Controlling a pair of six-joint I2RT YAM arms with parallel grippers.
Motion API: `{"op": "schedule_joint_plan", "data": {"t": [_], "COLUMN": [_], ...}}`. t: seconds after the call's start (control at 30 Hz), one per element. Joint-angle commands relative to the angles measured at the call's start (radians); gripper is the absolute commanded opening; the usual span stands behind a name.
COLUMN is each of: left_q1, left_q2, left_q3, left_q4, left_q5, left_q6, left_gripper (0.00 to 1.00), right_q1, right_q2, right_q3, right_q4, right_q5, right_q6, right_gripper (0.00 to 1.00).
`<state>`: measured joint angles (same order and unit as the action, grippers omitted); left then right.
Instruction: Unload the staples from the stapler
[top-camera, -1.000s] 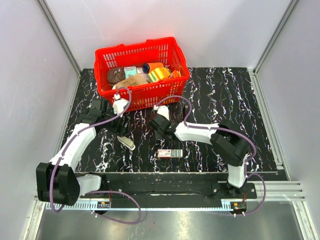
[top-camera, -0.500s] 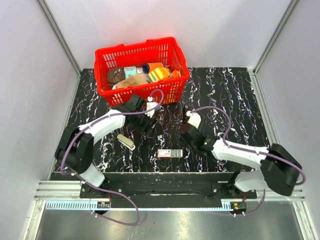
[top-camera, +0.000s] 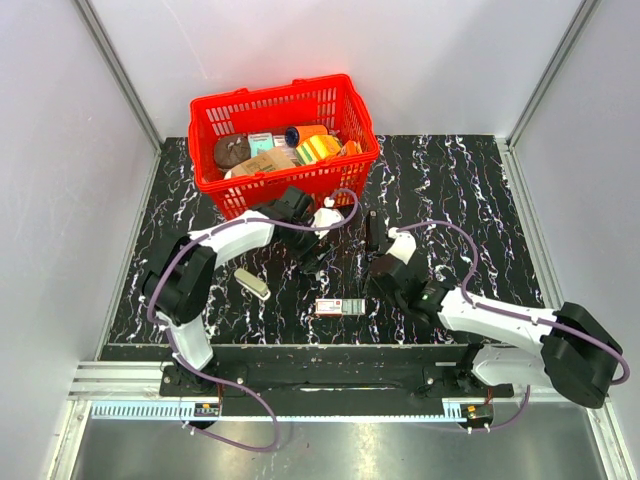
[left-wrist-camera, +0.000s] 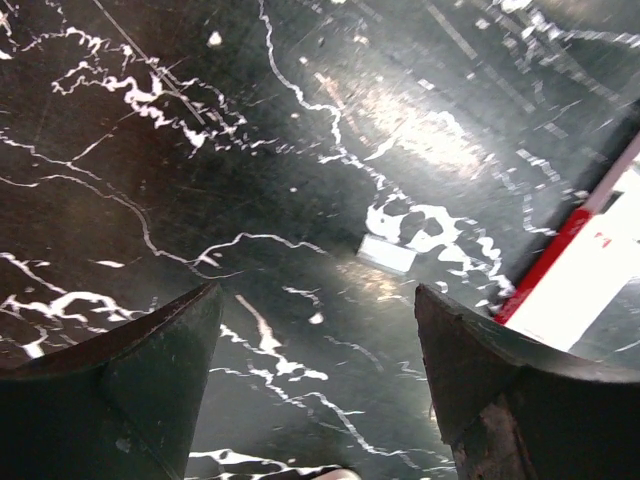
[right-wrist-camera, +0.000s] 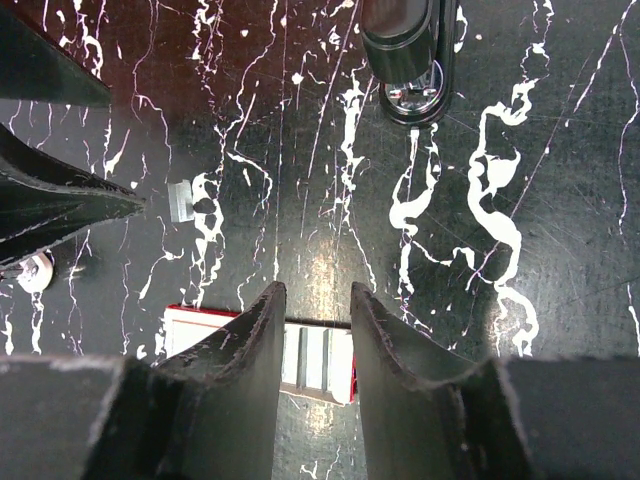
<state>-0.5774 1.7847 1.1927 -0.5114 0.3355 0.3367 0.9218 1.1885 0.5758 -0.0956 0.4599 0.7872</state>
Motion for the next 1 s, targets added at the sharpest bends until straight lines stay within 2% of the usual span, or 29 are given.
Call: {"op": "schedule_joint_plan", "data": {"t": [0.0,0.17,0.33,0.43,0.53,0.8,0.97], "left_q1": [0.002,-0.016,-0.047,-0.052,-0.079,-0.116,-0.140], "left_q2": [0.019,0.001,-0.088,-0.055,-0.028,0.021,0.045], "left_q3": [0.031,0.015,-0.067,-0.042,-0.074,-0.093,-0.071], "left_q4": [0.001,-0.009,0.044,0.002,0.042,0.117,0.108], "left_q5": [-0.075,-0.007,-0.018,-0.035,-0.114,-0.133,-0.115], "left_q6": [0.157,0.143,0.407,0.507,0.623,0.671,0.656], "left_gripper": [0.81,0.78,0.80,0.80,0.80,0.80,0.80], "right_q1": [0.000,0.000,0.002,0.000,0.000,0.000,-0.001], "right_q2": [0.008,0.022,0.034,0.043,0.051,0.066,0.048], "right_q3": [0.013,0.013,0.021,0.030,0.036,0.047,0.039], "right_q4": [0.042,0.053,0.056,0.057,0.057,0.057,0.051], "right_q5": [0.040,0.036,0.033,0.031,0.034,0.036,0.052], "right_q6": [0.009,0.007,0.001,0.001,0.000,-0.005,0.010], "right_gripper": [0.38,0.38,0.38,0.38,0.37,0.37,0.37]}}
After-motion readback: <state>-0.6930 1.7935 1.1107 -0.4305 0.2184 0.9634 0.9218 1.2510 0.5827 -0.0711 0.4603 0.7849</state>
